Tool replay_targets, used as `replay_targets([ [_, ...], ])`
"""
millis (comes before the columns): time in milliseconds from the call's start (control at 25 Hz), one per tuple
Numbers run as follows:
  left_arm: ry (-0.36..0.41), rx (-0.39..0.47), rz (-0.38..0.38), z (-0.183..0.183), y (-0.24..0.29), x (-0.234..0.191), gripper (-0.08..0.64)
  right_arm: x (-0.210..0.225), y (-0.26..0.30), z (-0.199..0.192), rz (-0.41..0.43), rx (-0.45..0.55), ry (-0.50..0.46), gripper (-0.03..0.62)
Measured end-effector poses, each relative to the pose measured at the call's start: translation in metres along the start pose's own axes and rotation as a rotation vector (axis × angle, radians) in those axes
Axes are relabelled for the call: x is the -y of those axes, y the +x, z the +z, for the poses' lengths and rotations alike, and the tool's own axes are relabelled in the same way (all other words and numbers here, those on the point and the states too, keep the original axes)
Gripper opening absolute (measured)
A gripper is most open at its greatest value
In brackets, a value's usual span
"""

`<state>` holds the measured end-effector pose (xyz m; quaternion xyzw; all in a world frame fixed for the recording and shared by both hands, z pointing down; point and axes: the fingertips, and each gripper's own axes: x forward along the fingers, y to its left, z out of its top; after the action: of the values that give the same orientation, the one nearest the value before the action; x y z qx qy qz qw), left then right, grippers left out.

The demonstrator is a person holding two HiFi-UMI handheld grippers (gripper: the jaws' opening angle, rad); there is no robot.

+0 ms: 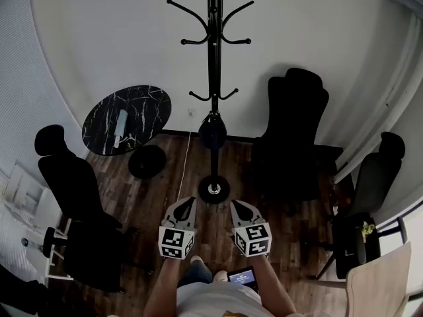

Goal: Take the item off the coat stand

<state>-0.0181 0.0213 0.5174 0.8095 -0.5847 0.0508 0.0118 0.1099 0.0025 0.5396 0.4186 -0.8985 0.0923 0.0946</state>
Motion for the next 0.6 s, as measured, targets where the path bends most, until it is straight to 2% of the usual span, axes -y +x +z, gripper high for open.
replay_targets([
  [120, 0.013, -0.036, 0.006, -0.005, -0.001, -0.002, 0.02, 0.0, 0.0, -0.002, -0.011, 0.001, -0.002, 0.011],
  [240, 0.116, -0.098, 0.042, -0.015, 0.003, -0.003, 0.02, -0.005, 0.002, -0.002, -0.012, 0.005, -0.057, 0.012],
  [600, -0.005, -0.039, 0.053, -0.014, 0.036, -0.039, 0.02, 0.012, 0.047, -0.003, -0.014, -0.028, -0.036, 0.011],
])
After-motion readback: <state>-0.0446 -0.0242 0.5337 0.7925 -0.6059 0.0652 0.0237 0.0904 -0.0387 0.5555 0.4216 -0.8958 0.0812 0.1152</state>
